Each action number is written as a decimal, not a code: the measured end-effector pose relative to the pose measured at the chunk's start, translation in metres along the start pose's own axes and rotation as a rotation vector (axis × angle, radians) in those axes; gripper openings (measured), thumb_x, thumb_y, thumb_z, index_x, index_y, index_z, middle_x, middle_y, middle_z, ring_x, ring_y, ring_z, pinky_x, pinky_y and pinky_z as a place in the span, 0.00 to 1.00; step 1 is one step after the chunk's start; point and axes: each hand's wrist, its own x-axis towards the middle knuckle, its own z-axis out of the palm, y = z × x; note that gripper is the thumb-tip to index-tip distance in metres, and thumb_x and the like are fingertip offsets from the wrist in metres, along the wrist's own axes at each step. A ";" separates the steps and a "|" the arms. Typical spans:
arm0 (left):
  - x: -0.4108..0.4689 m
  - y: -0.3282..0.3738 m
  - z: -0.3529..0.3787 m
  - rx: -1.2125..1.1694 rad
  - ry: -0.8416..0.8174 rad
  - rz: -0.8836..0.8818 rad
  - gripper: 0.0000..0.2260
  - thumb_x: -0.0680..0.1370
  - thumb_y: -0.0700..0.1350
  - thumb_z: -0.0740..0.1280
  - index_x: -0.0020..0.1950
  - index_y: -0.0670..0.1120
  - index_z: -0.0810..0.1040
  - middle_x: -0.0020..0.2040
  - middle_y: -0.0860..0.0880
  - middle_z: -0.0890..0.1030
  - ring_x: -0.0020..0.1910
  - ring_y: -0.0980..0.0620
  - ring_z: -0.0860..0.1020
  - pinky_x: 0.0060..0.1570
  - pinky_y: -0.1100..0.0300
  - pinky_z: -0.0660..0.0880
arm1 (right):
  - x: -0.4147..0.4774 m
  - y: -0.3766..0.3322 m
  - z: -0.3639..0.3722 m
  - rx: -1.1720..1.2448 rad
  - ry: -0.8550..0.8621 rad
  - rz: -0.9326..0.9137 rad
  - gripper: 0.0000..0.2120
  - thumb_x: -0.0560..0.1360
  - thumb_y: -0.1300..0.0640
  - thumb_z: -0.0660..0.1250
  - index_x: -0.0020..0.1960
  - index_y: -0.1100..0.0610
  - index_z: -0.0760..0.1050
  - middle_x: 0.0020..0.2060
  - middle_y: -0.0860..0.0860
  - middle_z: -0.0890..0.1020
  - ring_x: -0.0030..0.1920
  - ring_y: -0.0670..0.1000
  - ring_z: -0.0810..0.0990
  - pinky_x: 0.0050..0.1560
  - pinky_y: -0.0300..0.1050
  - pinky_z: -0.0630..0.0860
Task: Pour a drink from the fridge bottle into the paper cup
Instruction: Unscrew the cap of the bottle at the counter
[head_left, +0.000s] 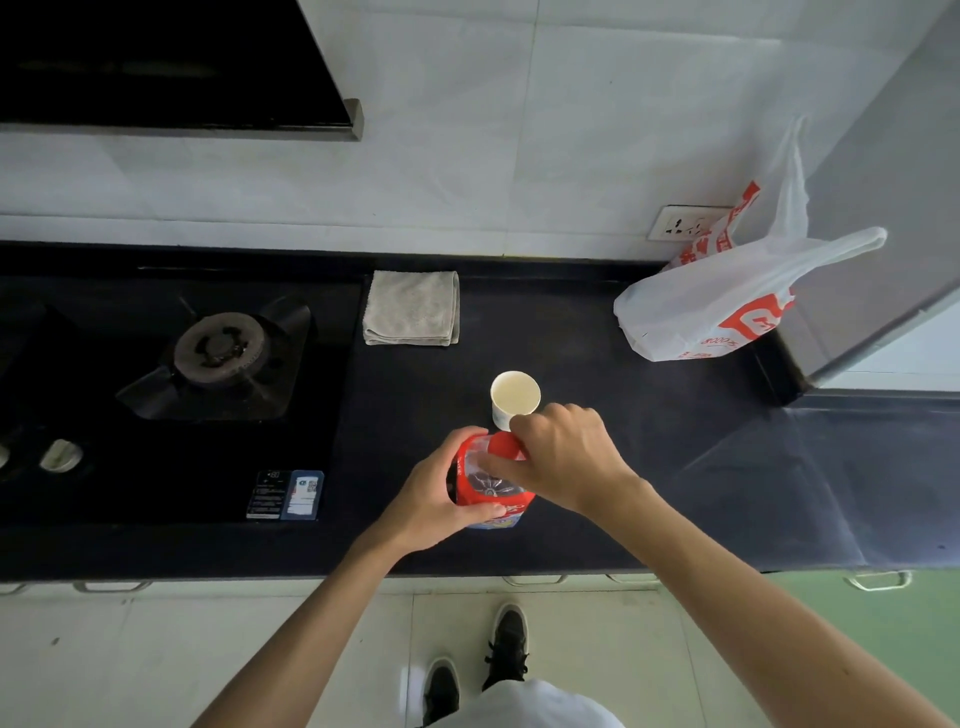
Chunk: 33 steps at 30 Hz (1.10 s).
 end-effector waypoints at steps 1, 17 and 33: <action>0.000 0.000 0.000 -0.007 0.001 0.000 0.35 0.68 0.51 0.79 0.70 0.59 0.66 0.64 0.62 0.75 0.64 0.56 0.76 0.59 0.53 0.80 | 0.000 -0.004 -0.001 -0.002 0.025 0.025 0.28 0.75 0.32 0.59 0.33 0.56 0.68 0.27 0.50 0.71 0.27 0.53 0.71 0.28 0.40 0.57; 0.003 -0.004 0.000 -0.042 0.015 0.015 0.35 0.68 0.50 0.80 0.70 0.56 0.68 0.62 0.62 0.76 0.64 0.56 0.77 0.57 0.50 0.81 | 0.001 -0.004 -0.008 -0.077 -0.013 -0.101 0.25 0.81 0.40 0.54 0.49 0.59 0.79 0.39 0.53 0.83 0.39 0.55 0.81 0.53 0.50 0.76; 0.003 -0.006 0.002 -0.049 0.029 0.007 0.34 0.68 0.47 0.80 0.69 0.60 0.68 0.60 0.62 0.77 0.63 0.56 0.77 0.58 0.56 0.80 | 0.000 0.005 -0.019 0.025 -0.058 -0.294 0.18 0.78 0.44 0.63 0.60 0.56 0.71 0.47 0.51 0.83 0.44 0.56 0.82 0.43 0.53 0.80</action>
